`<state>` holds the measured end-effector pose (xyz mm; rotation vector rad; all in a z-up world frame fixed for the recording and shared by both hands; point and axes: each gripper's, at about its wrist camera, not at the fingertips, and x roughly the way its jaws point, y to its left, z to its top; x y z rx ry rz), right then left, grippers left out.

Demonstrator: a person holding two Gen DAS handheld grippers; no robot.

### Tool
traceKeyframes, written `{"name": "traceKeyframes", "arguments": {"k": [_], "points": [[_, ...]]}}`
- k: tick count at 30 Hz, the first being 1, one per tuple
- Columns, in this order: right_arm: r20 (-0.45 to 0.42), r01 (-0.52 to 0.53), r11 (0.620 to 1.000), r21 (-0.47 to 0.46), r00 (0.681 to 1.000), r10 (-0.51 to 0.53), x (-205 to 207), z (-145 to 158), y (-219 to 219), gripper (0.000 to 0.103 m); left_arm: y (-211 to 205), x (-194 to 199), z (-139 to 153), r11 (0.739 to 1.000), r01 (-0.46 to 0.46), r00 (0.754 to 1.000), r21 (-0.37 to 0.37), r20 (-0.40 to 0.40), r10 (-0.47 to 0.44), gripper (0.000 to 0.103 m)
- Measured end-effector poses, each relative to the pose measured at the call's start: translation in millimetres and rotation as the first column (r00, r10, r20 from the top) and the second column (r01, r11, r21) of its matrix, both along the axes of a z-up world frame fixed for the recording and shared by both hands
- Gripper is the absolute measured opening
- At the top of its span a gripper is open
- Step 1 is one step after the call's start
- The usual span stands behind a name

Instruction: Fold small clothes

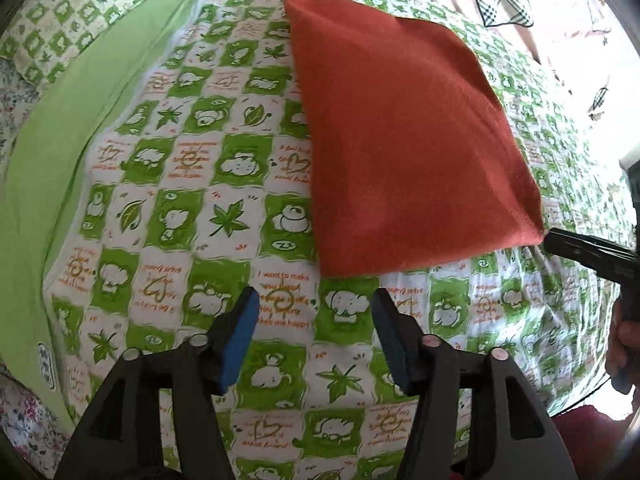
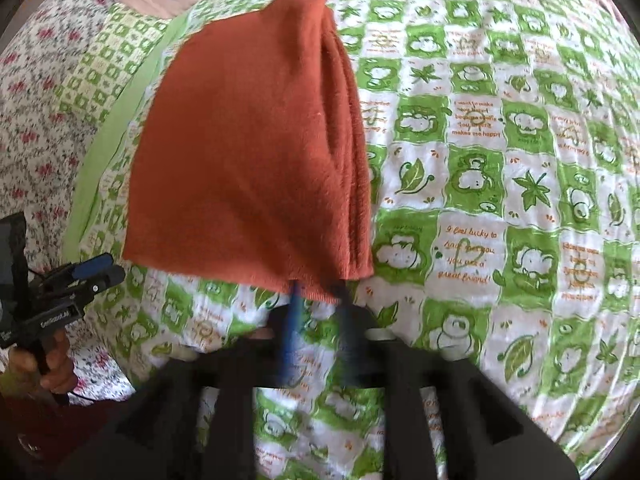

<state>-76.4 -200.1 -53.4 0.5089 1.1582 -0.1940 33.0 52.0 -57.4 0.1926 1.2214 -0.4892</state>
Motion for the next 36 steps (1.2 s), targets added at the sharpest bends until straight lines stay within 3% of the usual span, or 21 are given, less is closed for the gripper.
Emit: {"name": "traceKeyframes", "arguments": {"k": [7, 10, 14, 24, 36], "points": [[0.044, -0.077, 0.996, -0.053, 0.996, 0.079, 1, 14, 16, 0.063, -1, -5, 9, 0.999, -0.006, 0.998, 0.051, 0.055, 0.003, 0.074], [0.051, -0.093, 0.993, -0.074, 0.994, 0.097, 3, 17, 22, 0.07, -6, -7, 12, 0.996, -0.008, 0.996, 0.088, 0.084, 0.0, 0.08], [0.046, -0.126, 0.987, -0.098, 0.99, 0.131, 9, 18, 32, 0.079, -13, -8, 13, 0.991, -0.012, 0.994, 0.13, 0.107, -0.002, 0.08], [0.038, -0.179, 0.969, -0.169, 0.981, 0.188, 29, 26, 37, 0.086, -25, 8, 22, 0.989, -0.025, 0.993, 0.147, 0.121, 0.007, 0.081], [0.057, -0.159, 0.971, -0.181, 0.984, 0.171, 52, 34, 22, 0.086, -41, 26, 32, 0.983, -0.037, 0.988, 0.177, 0.157, 0.009, 0.083]]}}
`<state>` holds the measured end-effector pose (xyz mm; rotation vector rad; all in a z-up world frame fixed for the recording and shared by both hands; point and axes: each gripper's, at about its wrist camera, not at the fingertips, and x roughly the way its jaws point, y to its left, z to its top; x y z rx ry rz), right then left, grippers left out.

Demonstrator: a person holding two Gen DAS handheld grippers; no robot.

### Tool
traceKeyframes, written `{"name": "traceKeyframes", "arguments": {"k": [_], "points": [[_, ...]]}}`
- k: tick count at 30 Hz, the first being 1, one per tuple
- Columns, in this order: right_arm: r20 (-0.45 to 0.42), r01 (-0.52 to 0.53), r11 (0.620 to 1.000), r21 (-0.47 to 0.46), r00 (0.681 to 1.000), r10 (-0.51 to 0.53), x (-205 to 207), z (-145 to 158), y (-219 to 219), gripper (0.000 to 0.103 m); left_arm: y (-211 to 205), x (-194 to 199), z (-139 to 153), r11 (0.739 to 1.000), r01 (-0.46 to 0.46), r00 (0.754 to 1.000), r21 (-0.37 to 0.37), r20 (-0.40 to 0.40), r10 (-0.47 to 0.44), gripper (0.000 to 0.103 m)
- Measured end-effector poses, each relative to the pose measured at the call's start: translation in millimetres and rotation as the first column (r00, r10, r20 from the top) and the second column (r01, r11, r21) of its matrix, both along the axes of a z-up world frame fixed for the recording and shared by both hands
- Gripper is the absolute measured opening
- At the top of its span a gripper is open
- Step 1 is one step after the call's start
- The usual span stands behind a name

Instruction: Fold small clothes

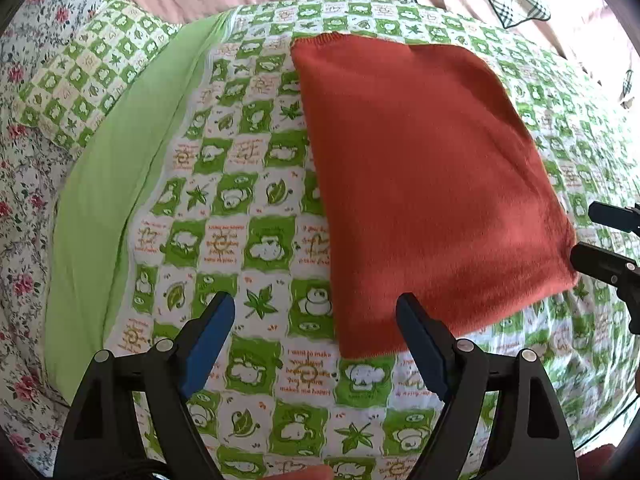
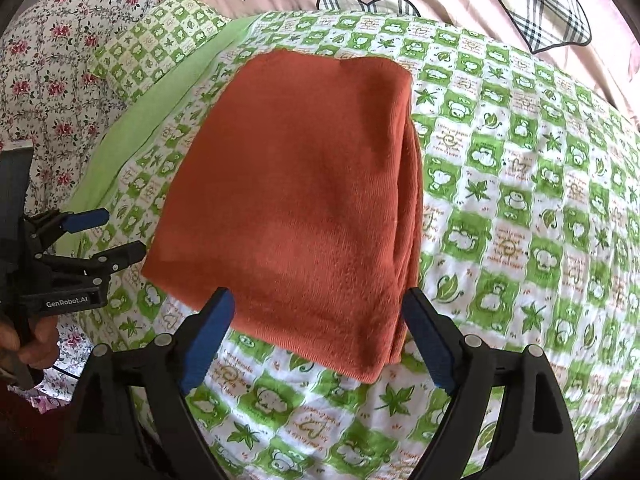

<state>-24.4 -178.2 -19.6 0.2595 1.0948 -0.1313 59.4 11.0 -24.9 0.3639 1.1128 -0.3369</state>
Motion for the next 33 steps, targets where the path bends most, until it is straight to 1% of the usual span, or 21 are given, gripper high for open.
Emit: {"name": "traceKeyframes", "arguments": {"k": [5, 8, 11, 13, 15, 18, 20, 23, 26, 29, 32, 33], "points": [[0.021, 0.004, 0.999, 0.033, 1.0, -0.005, 2, 3, -7, 0.086, -6, 4, 7, 1.0, -0.019, 1.0, 0.002, 0.024, 0.019, 0.083], [0.034, -0.012, 0.999, 0.049, 0.999, 0.01, 3, 8, -12, 0.086, -10, 4, 9, 0.999, -0.042, 0.999, 0.014, 0.029, 0.041, 0.084], [0.025, -0.021, 0.998, 0.056, 0.999, 0.02, 4, 12, -16, 0.086, -15, 5, 8, 0.997, -0.065, 0.998, 0.035, 0.014, 0.065, 0.084], [0.028, -0.028, 0.997, 0.075, 0.999, 0.026, 4, 14, -19, 0.086, -17, 5, 8, 0.996, -0.079, 0.997, 0.039, 0.019, 0.078, 0.084], [0.023, -0.032, 0.997, 0.068, 0.999, 0.031, 5, 13, -22, 0.086, -20, 7, 7, 0.996, -0.076, 0.997, 0.037, 0.023, 0.075, 0.086], [0.012, -0.004, 0.998, 0.063, 1.0, 0.003, 10, 8, -28, 0.086, -24, 12, 0, 0.998, -0.043, 0.999, 0.044, 0.017, 0.042, 0.087], [0.005, 0.04, 0.996, 0.073, 0.999, -0.04, 11, 6, -30, 0.086, -25, 16, -4, 0.998, -0.032, 0.999, 0.052, 0.003, 0.031, 0.087], [-0.002, 0.071, 0.994, 0.085, 0.997, -0.072, 15, 4, -31, 0.086, -24, 22, -5, 0.999, -0.023, 1.0, 0.035, -0.016, 0.024, 0.087], [-0.005, 0.062, 0.995, 0.078, 0.998, -0.062, 23, 3, -26, 0.086, -25, 24, -5, 0.999, -0.015, 1.0, 0.032, -0.015, 0.015, 0.087], [0.019, 0.027, 0.996, 0.089, 0.999, -0.029, 27, 5, -21, 0.086, -25, 22, -3, 0.998, -0.032, 0.999, 0.047, 0.003, 0.032, 0.087], [0.006, -0.001, 0.997, 0.083, 1.0, 0.0, 34, 5, -19, 0.086, -21, 19, 3, 0.997, -0.06, 0.998, 0.049, 0.01, 0.059, 0.087], [0.013, -0.007, 0.996, 0.084, 1.0, 0.006, 35, 7, -19, 0.086, -19, 18, 4, 0.997, -0.063, 0.998, 0.048, 0.014, 0.063, 0.087]]}}
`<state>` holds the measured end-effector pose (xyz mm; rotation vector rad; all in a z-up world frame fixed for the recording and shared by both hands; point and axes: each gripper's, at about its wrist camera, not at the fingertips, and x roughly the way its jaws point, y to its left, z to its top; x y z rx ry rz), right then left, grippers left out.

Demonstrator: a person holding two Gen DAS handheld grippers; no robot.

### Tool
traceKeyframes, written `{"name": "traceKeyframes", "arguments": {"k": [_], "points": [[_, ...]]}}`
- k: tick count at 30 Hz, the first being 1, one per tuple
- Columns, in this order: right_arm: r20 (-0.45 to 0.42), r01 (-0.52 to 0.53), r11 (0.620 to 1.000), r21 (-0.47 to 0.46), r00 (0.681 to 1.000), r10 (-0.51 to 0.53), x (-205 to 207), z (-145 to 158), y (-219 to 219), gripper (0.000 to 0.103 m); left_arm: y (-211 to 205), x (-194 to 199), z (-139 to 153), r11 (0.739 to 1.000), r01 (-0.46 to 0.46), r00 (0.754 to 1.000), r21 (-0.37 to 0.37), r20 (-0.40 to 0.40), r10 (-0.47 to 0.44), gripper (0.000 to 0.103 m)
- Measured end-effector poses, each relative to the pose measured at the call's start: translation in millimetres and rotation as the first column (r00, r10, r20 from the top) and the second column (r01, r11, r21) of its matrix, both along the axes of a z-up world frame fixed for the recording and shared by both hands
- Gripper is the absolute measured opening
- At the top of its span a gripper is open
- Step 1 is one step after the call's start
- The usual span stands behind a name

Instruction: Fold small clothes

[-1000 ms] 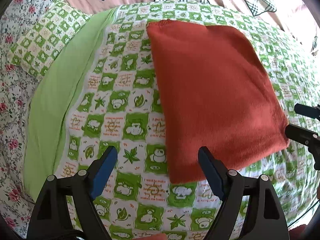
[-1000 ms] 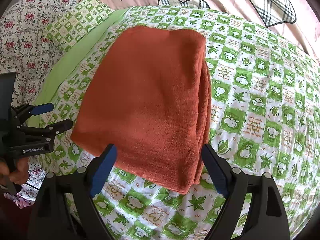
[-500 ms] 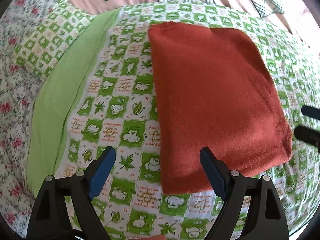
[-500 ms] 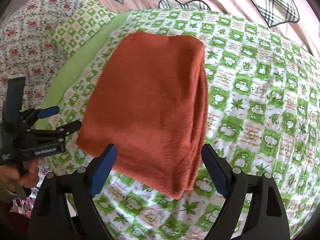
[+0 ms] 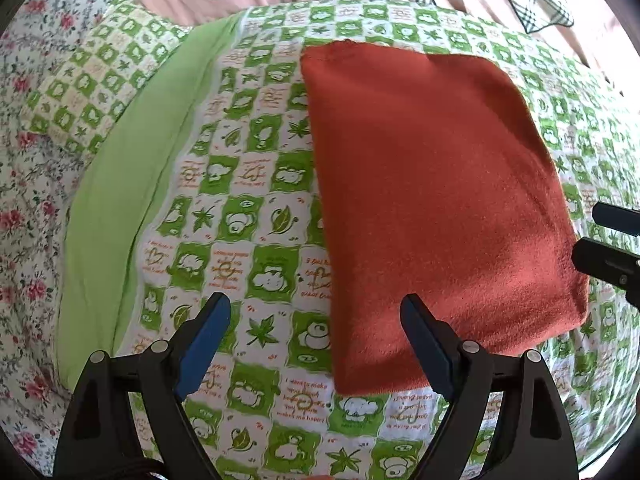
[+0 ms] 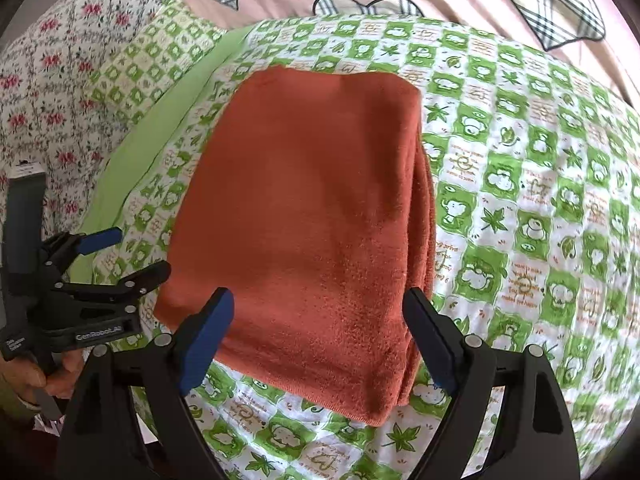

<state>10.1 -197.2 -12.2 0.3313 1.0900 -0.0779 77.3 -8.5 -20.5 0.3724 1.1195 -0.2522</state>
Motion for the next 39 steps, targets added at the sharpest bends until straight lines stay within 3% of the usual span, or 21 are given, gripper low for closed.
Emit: {"name": "traceKeyframes", "arguments": {"k": [7, 20, 39], "points": [[0.007, 0.014, 1.0, 0.003, 1.0, -0.014, 1, 0, -1, 0.086, 1, 2, 8, 1.0, 0.009, 1.0, -0.019, 0.018, -0.009, 0.088], [0.018, 0.046, 0.999, -0.025, 0.999, -0.046, 1, -12, 3, 0.086, -9, -5, -9, 0.999, 0.043, 0.999, -0.026, -0.01, -0.044, 0.088], [0.021, 0.004, 0.998, -0.069, 1.0, -0.003, 6, -19, 18, 0.086, -6, -3, -13, 0.999, 0.038, 0.999, -0.039, -0.015, -0.038, 0.088]]}}
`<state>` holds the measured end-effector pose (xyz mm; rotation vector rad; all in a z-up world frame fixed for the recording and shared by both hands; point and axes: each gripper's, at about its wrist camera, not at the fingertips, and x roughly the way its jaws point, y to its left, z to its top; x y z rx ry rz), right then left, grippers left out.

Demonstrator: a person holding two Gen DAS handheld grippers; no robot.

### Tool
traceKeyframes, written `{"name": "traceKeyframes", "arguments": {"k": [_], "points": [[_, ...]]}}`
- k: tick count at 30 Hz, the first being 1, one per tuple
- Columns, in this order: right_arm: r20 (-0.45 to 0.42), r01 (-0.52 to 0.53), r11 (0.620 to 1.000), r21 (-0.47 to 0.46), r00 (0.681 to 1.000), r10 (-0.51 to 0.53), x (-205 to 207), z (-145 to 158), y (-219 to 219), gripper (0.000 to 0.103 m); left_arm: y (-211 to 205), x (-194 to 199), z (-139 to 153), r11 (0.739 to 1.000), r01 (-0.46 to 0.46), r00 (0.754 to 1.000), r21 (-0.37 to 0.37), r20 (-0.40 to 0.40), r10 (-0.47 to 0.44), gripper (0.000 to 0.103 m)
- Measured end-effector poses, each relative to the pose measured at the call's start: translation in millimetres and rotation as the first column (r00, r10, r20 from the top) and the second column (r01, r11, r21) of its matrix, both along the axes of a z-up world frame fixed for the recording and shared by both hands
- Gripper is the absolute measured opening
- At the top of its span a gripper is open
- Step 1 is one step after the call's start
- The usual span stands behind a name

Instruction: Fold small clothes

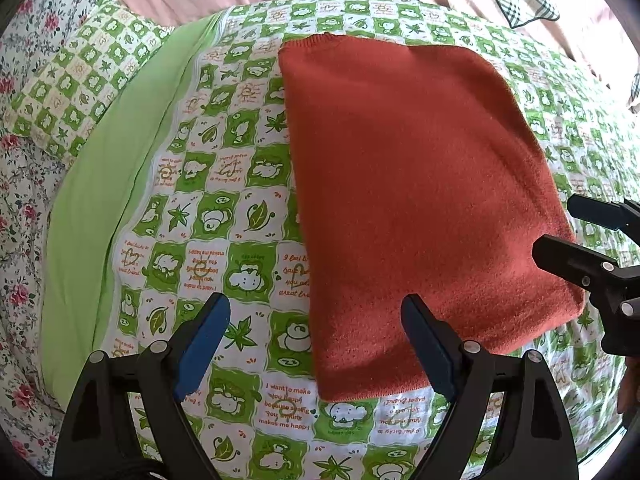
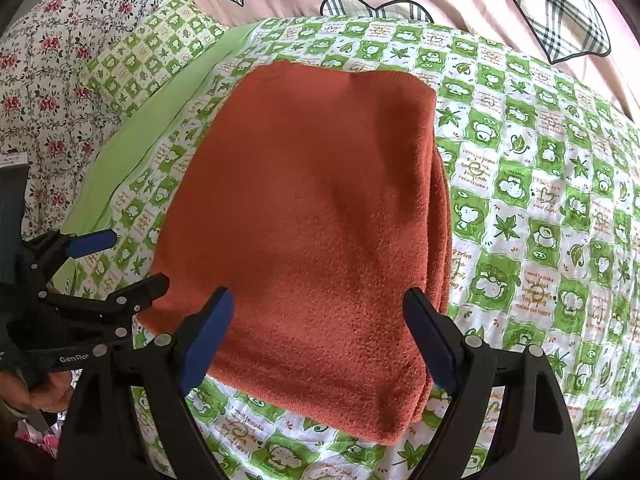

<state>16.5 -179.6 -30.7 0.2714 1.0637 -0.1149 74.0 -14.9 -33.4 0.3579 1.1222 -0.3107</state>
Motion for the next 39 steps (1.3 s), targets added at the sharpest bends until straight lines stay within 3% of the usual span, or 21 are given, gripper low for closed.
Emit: {"name": "traceKeyframes", "arguments": {"k": [39], "points": [[0.007, -0.002, 1.0, 0.002, 1.0, 0.002, 8.6, -0.8, -3.1, 0.086, -5.5, 6.4, -2.0, 1.0, 0.007, 1.0, -0.009, 0.001, -0.007, 0.088]]}}
